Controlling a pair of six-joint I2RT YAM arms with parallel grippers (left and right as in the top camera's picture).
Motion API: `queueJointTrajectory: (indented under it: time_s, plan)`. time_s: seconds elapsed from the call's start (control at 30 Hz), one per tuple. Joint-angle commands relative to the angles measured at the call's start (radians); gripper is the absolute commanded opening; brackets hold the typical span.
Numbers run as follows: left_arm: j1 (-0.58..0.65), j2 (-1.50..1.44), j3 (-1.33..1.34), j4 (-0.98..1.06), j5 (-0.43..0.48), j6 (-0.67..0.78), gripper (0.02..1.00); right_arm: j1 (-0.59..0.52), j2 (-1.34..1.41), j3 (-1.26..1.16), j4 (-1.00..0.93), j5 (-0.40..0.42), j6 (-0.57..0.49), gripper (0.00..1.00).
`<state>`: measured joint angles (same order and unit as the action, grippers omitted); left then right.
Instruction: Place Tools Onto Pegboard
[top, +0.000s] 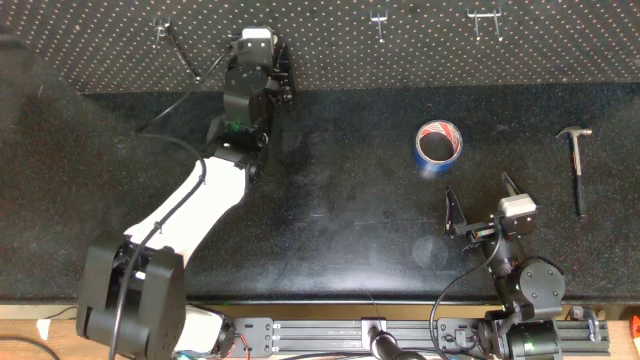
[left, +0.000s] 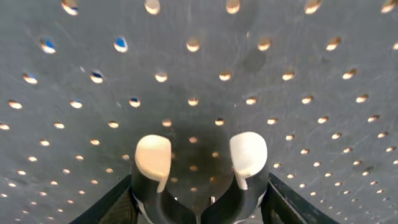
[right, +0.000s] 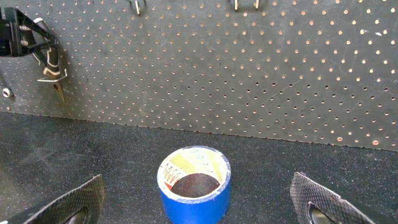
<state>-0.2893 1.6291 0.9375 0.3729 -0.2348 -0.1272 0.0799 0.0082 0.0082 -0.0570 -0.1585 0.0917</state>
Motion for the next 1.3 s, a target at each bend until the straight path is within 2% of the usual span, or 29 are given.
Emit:
queueJointTrajectory:
  time_s: [0.03,0.13,0.17,0.2,0.23,0.37,0.47,0.5,0.57,0.6,0.63,0.73,0.8,0.9,0.93,0.97,1.3]
  plan:
    - [0.002,0.052,0.019,0.013,0.007,0.013,0.029,0.004,-0.007,-0.004,-0.002,-0.002,-0.011,0.976]
    - [0.014,0.066,0.019,0.01,0.007,0.013,0.029,0.004,-0.007,-0.004,-0.002,-0.002,-0.011,0.976]
    - [0.017,0.066,0.019,0.01,0.006,0.013,0.24,0.004,-0.007,-0.004,-0.002,-0.002,-0.011,0.976]
    - [0.02,0.066,0.019,0.01,0.007,0.013,0.59,0.004,-0.007,-0.004,-0.002,-0.002,-0.011,0.976]
    - [0.021,0.066,0.019,0.034,0.007,0.013,0.996,0.004,-0.007,-0.004,-0.002,-0.002,-0.011,0.976]
    - [0.021,-0.107,0.018,0.006,0.007,0.013,0.996,0.004,-0.007,-0.004,-0.002,-0.002,-0.011,0.976]
    - [0.023,-0.316,-0.006,-0.287,0.007,0.013,0.996,0.004,-0.007,-0.004,-0.002,-0.002,-0.011,0.976]
    - [0.047,-0.439,-0.113,-0.319,0.011,0.012,0.998,0.004,-0.007,-0.004,-0.002,-0.002,-0.011,0.976]
    - [0.103,-0.647,-0.354,-0.241,0.027,0.001,0.996,0.004,-0.007,-0.004,-0.003,-0.002,-0.011,0.976]
    - [0.178,-0.808,-0.541,-0.147,0.119,0.001,0.996,0.004,-0.007,-0.004,-0.002,-0.002,-0.011,0.976]
    - [0.22,-0.902,-0.633,-0.088,0.152,0.001,0.996,0.004,-0.007,-0.004,-0.002,-0.002,-0.011,0.976]
    - [0.284,-1.154,-0.861,0.037,0.169,-0.025,0.996,0.004,-0.007,-0.004,-0.003,-0.002,-0.011,0.976]
    - [0.283,-1.259,-0.932,0.021,0.182,-0.025,0.996,0.004,-0.007,-0.004,-0.002,-0.002,-0.011,0.974]
    - [0.283,-1.394,-0.932,-0.216,0.186,-0.024,0.996,0.004,-0.007,-0.004,-0.002,-0.002,-0.011,0.976]
    - [0.283,-1.495,-0.932,-0.38,0.187,-0.021,0.996,0.004,-0.007,-0.004,-0.002,-0.002,-0.011,0.976]
    - [0.283,-1.553,-0.932,-0.452,0.191,-0.02,0.996,0.004,-0.007,-0.004,-0.002,-0.002,-0.011,0.976]
    - [0.294,-1.626,-0.932,-0.451,0.195,-0.01,0.996,0.004,-0.007,-0.004,-0.002,-0.002,-0.011,0.976]
